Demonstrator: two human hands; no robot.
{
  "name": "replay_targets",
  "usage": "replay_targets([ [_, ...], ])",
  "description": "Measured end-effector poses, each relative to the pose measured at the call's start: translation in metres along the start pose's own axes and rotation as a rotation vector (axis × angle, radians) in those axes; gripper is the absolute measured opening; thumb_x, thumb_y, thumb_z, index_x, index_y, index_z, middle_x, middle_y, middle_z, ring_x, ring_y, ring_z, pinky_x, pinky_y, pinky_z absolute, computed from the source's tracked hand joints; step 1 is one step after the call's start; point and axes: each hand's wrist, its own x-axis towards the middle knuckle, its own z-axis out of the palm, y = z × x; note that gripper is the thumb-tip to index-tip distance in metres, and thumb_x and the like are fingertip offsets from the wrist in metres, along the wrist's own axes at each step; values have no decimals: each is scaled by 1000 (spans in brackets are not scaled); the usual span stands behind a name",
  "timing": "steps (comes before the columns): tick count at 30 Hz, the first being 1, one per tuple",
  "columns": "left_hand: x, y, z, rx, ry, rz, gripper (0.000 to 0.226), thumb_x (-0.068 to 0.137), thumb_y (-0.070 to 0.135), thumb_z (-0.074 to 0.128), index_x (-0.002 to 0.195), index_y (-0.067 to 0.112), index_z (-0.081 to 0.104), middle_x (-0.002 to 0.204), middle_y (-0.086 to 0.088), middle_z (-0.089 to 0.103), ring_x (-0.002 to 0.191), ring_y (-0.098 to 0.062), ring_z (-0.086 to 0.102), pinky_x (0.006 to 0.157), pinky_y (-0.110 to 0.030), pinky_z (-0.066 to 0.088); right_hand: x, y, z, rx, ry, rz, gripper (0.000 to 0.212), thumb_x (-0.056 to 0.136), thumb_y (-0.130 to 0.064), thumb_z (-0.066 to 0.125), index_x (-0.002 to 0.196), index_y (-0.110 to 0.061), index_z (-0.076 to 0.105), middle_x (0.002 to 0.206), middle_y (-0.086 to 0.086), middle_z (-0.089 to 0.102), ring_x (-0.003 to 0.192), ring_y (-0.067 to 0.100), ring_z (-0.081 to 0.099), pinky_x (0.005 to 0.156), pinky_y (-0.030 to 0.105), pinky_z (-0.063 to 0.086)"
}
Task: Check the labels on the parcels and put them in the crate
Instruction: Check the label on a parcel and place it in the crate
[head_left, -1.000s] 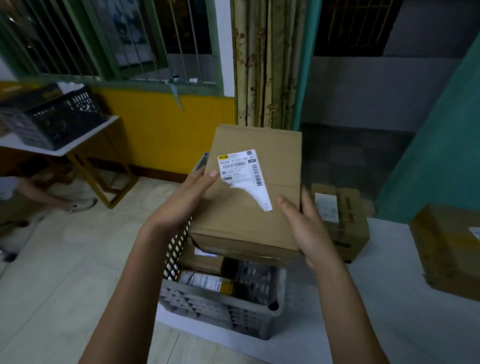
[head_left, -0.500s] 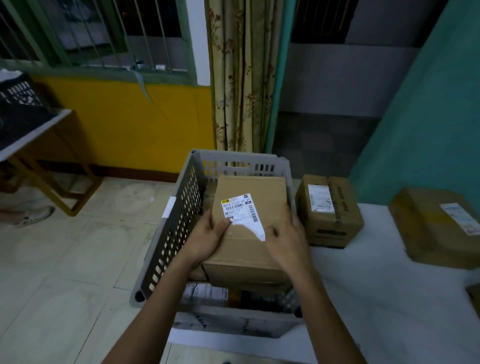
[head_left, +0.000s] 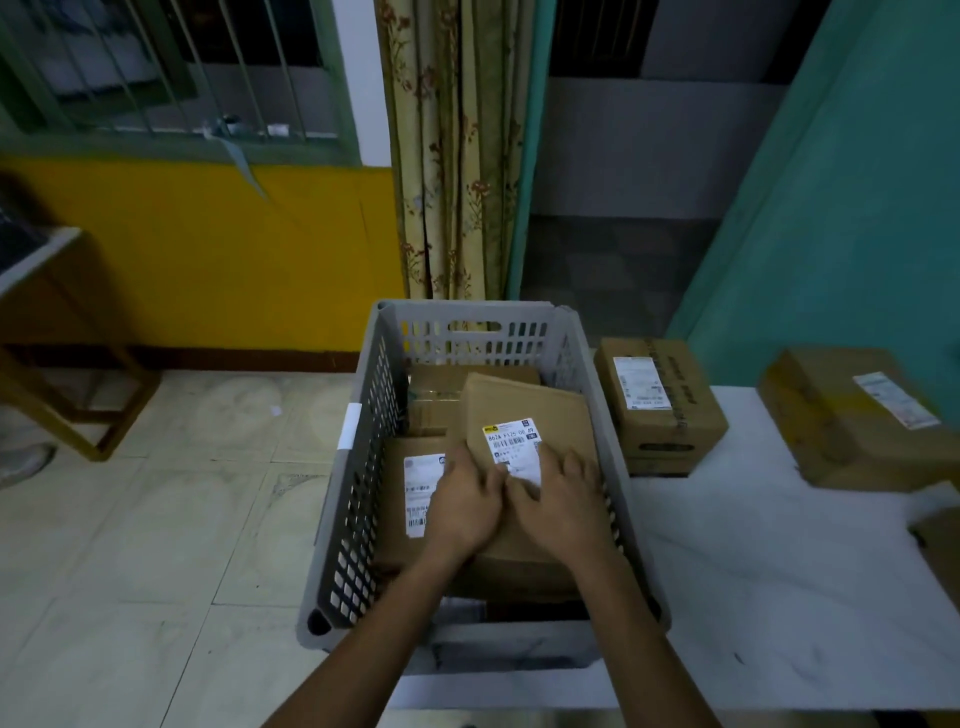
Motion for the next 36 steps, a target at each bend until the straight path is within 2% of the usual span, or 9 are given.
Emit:
replay_targets([
  [5, -13, 15, -24, 70, 21, 1, 50, 107, 48, 31, 150, 28, 46, 149, -4, 56, 135, -29, 52, 110, -41, 40, -1, -8, -6, 316, -126, 79, 105, 74, -91, 29, 161, -38, 5, 168, 10, 10, 154, 33, 12, 121, 55, 23],
  [8, -25, 20, -39, 169, 8, 201, 34, 111, 38, 26, 108, 33, 60, 116, 2, 68, 108, -19, 61, 91, -35, 44, -3, -16, -21, 473, -217, 71, 123, 61, -97, 41, 161, -39, -1, 171, 3, 5, 155, 29, 14, 122, 54, 24],
  [10, -24, 21, -44, 116, -29, 222, 32, 109, 42, 33, 97, 35, 62, 102, 13, 66, 96, -9, 59, 84, -33, 43, 0, -16, -27, 564, -218, 57, 113, 73, -88, 53, 162, -39, 2, 169, 0, 16, 152, 28, 23, 119, 51, 29],
  [15, 2, 0, -45, -76, 37, 27, 30, 98, 52, 47, 117, 37, 64, 117, 11, 65, 116, -18, 62, 101, -39, 49, 12, -14, -15, 531, -146, 113, 77, 98, -62, 49, 162, -33, 18, 165, 0, 32, 147, 26, 35, 119, 49, 33],
  [19, 17, -15, -41, 70, -78, -153, 72, 96, 61, 51, 155, 25, 31, 156, -9, 40, 139, -33, 46, 114, -44, 39, 21, -13, -20, 444, -143, 98, 63, 104, -52, 39, 161, -28, 24, 163, 3, 36, 145, 29, 38, 118, 46, 33],
  [21, 18, -16, -36, -97, -144, -121, 82, 95, 58, 59, 161, 24, 23, 156, -7, 44, 138, -29, 49, 114, -40, 41, 24, -4, -30, 502, -121, 98, 55, 107, -47, 37, 159, -31, 31, 158, 2, 42, 141, 29, 43, 114, 41, 36],
  [24, 20, -11, -34, -248, -13, -19, 77, 90, 48, 73, 156, 30, 37, 140, -2, 59, 120, -19, 61, 103, -40, 52, 27, 11, -37, 552, -28, 157, 43, 107, -44, 36, 148, -34, 46, 147, 3, 54, 129, 27, 52, 107, 40, 41],
  [30, 21, 7, -20, 226, -68, 116, 57, 100, 43, 54, 153, 29, 40, 151, -9, 40, 118, -28, 60, 96, -37, 50, 19, 1, -21, 74, 138, 85, 56, 105, -29, 37, 158, -21, 22, 146, 14, 43, 130, 32, 46, 98, 40, 46],
  [36, 13, 5, -10, 394, -87, 239, 59, 102, 51, 44, 154, 24, 33, 143, -13, 36, 114, -36, 59, 91, -42, 52, 19, 5, -15, -31, 89, 13, 67, 98, -62, 41, 153, -27, 25, 158, 17, 19, 138, 35, 34, 101, 44, 44],
])
